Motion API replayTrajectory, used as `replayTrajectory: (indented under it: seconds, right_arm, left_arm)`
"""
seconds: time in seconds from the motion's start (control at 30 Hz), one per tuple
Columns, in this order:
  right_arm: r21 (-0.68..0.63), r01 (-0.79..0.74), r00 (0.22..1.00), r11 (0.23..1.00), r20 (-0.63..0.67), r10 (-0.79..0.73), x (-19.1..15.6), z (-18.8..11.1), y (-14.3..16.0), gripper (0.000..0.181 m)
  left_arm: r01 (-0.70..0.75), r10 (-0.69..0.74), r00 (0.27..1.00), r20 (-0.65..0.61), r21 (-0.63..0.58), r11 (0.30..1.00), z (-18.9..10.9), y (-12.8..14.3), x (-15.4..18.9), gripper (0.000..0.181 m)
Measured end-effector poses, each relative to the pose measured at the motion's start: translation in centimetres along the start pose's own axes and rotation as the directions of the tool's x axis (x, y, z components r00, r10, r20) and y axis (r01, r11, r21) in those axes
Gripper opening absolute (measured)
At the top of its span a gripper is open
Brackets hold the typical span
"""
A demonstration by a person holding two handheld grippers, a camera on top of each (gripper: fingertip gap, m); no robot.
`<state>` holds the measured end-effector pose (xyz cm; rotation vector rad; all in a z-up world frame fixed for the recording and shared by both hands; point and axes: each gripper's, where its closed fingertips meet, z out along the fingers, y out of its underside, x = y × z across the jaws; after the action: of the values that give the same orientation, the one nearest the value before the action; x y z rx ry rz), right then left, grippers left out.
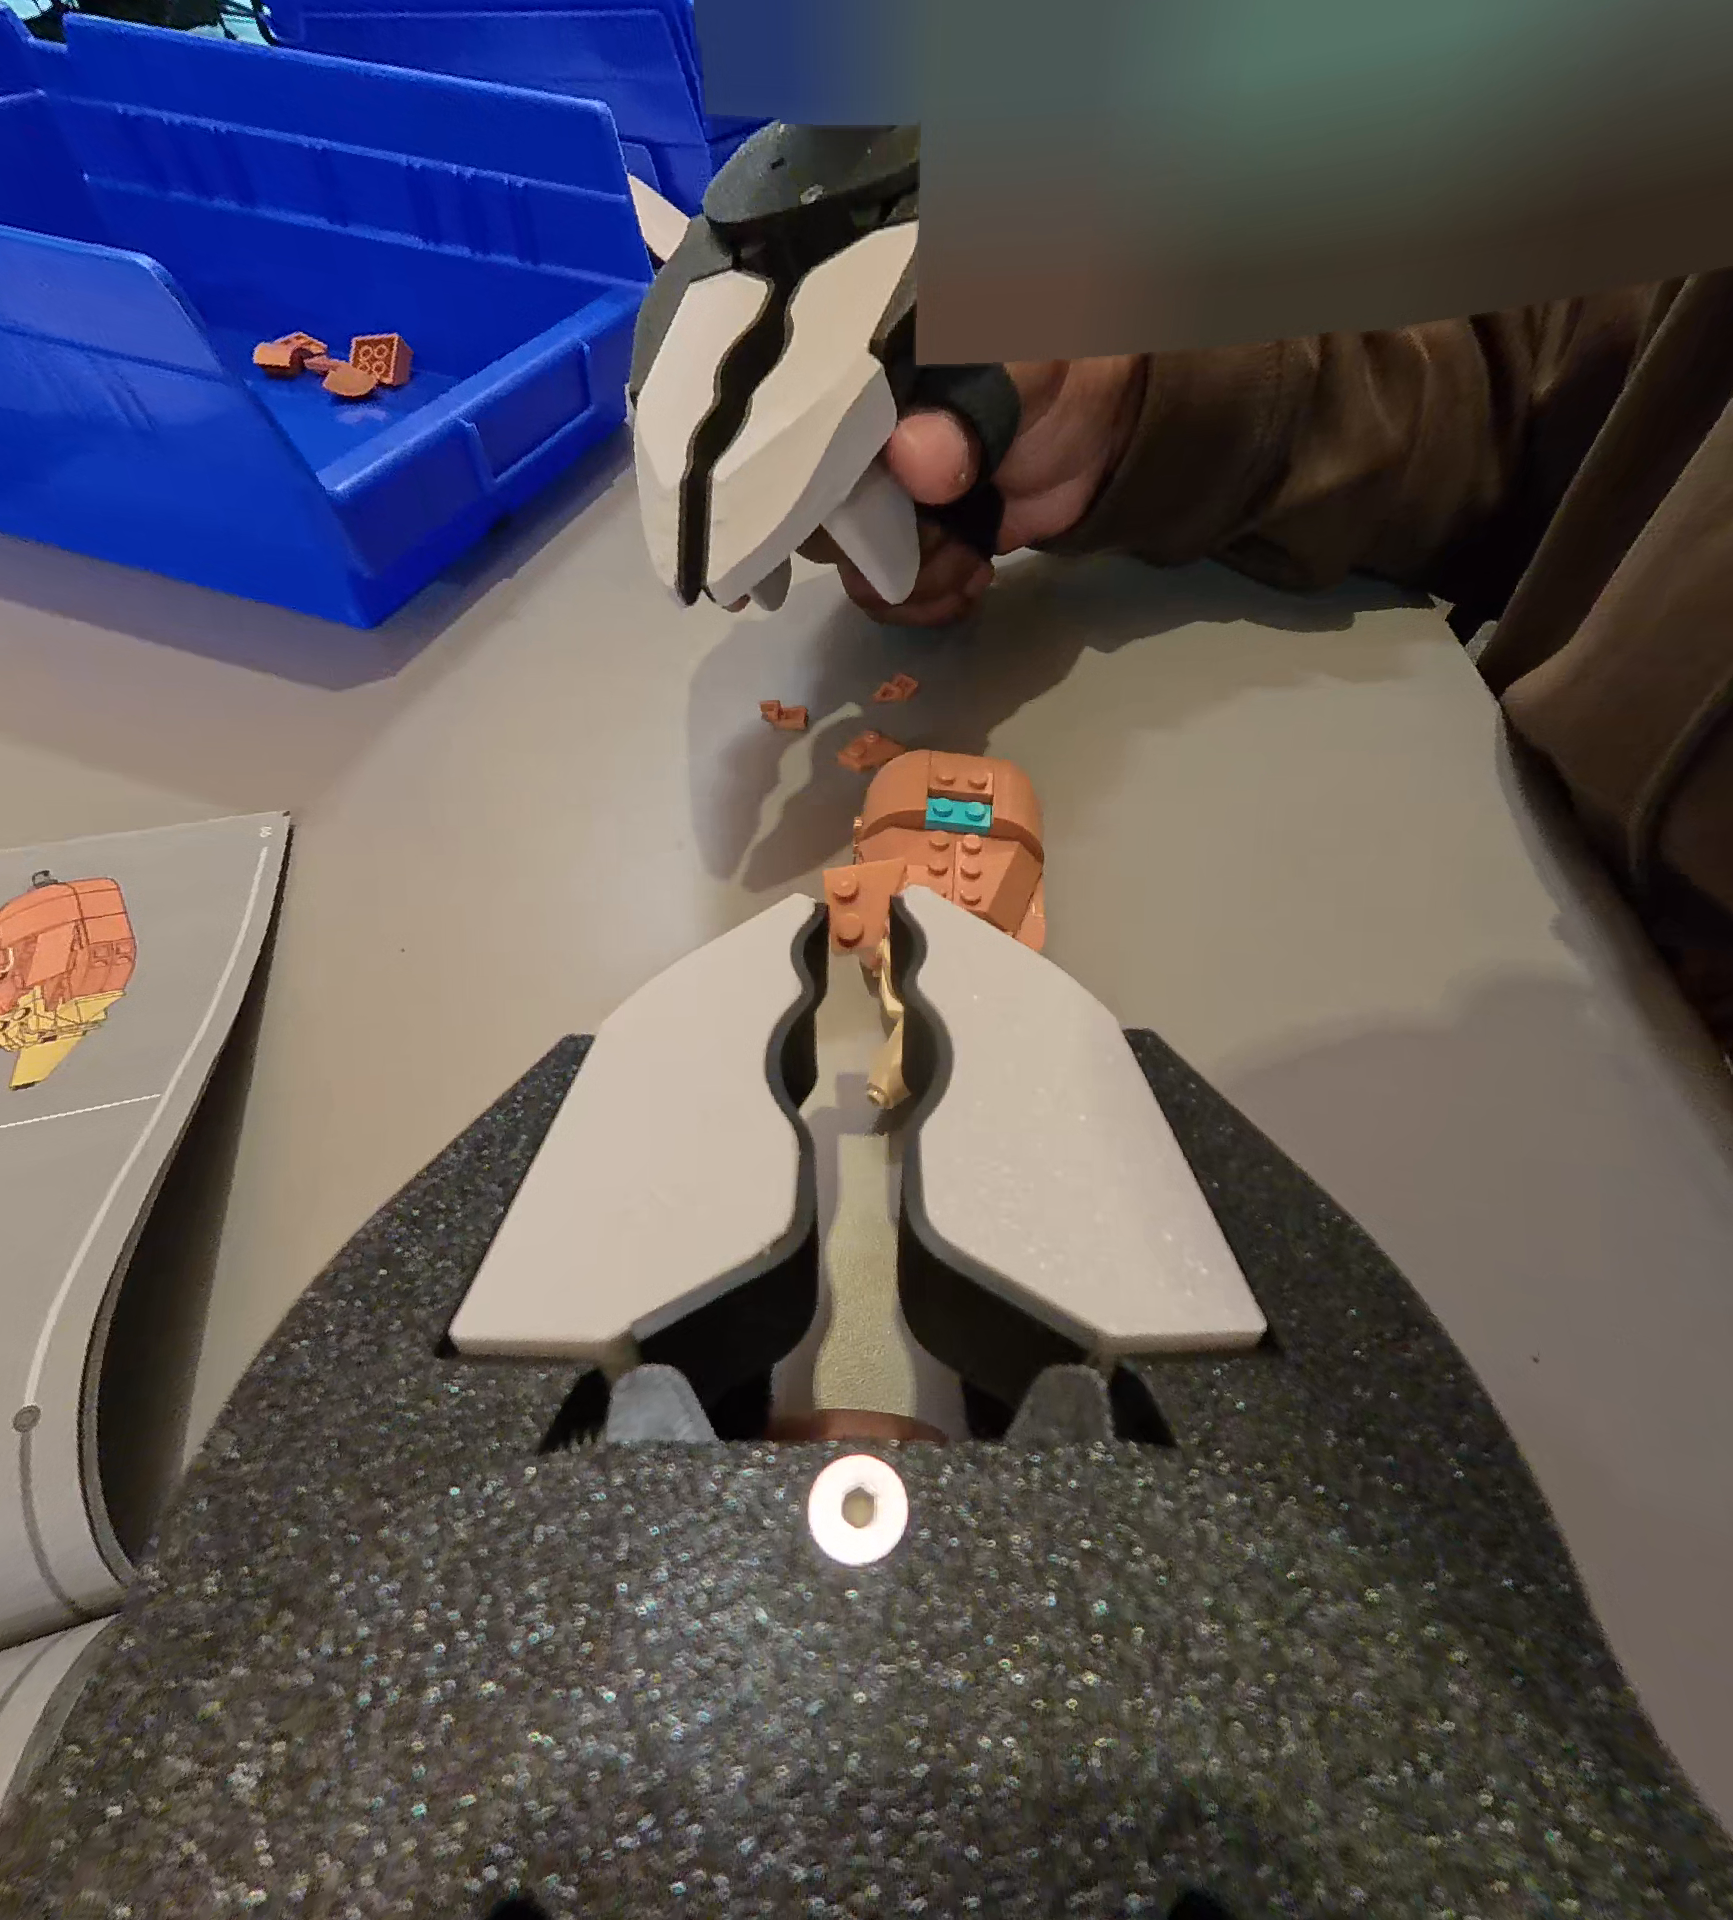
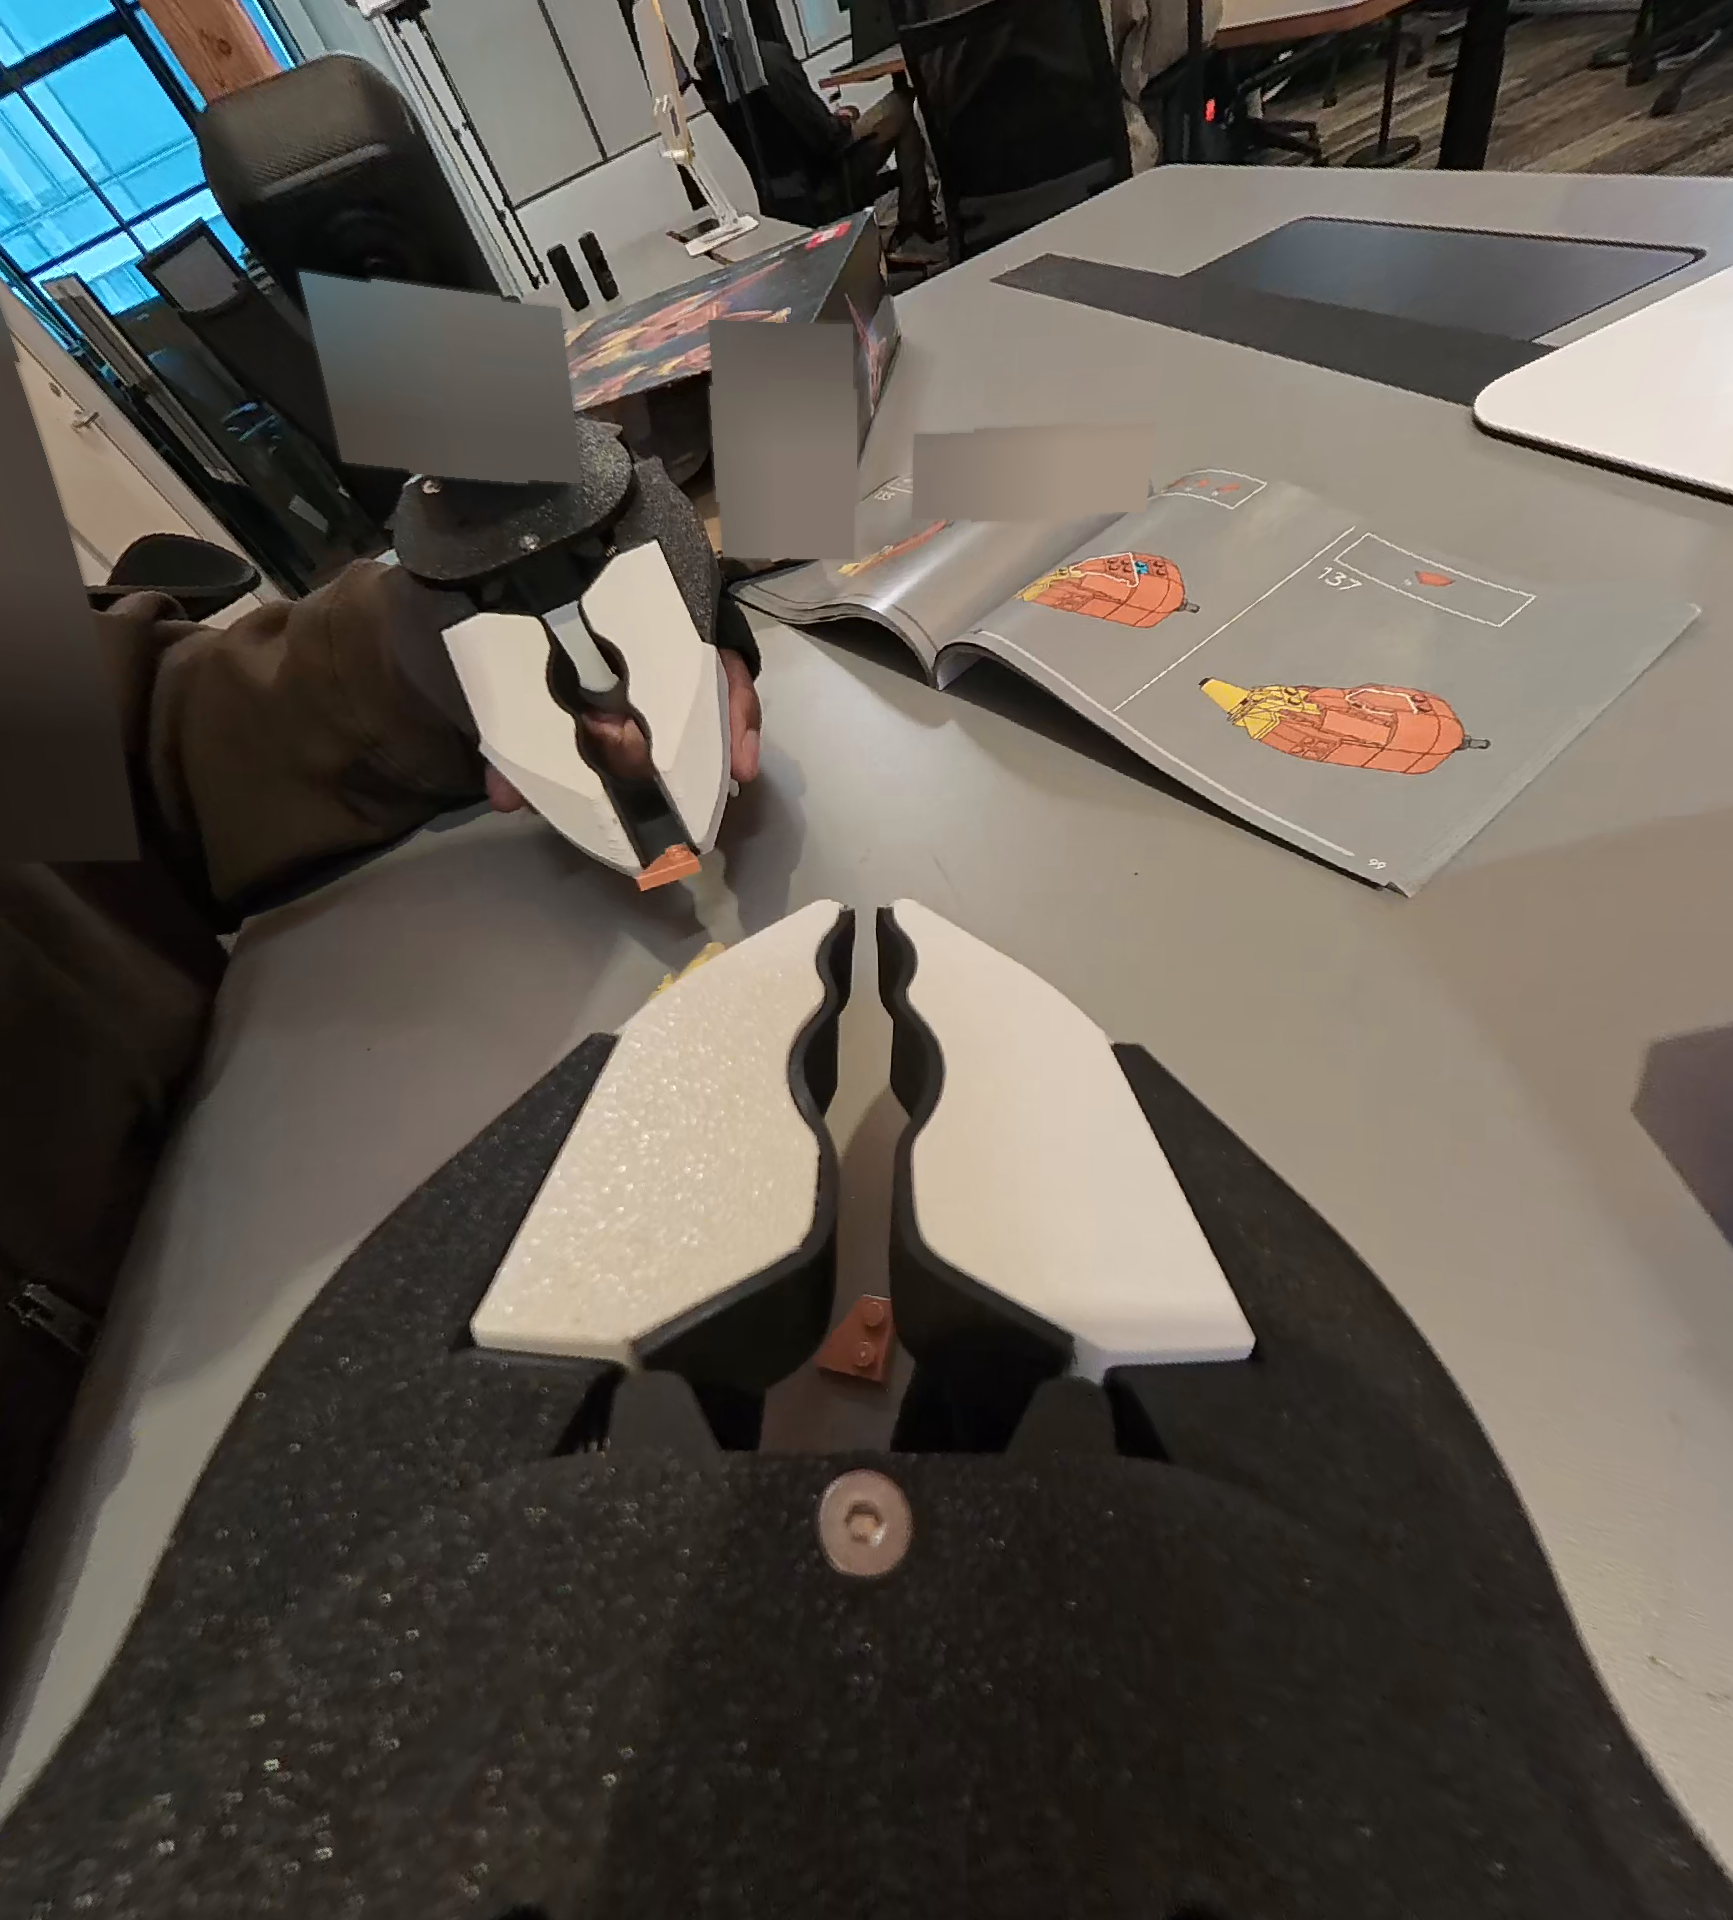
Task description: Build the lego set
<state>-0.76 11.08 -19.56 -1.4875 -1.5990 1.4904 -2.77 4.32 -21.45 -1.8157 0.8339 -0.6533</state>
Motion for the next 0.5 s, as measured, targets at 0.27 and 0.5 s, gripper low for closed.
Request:
replayTrajectory:
  seconds: [0.27, 0.5]
  right_arm:
    - [-0.004, 0.011, 1.0, 1.0, 0.003, -0.011, -0.26, 0.18, 0.04, 0.004]
    - [-0.021, 0.018, 1.0, 1.0, 0.011, -0.017, -0.45, 0.3, 0.28, 0.005]
  left_arm:
    - [-0.015, 0.014, 1.0, 0.008, 0.006, 1.0, -0.14, -0.25, 0.04, 0.011]
    - [-0.034, 0.034, 0.999, 0.016, 0.002, 0.999, -0.21, -0.45, 0.18, 0.011]
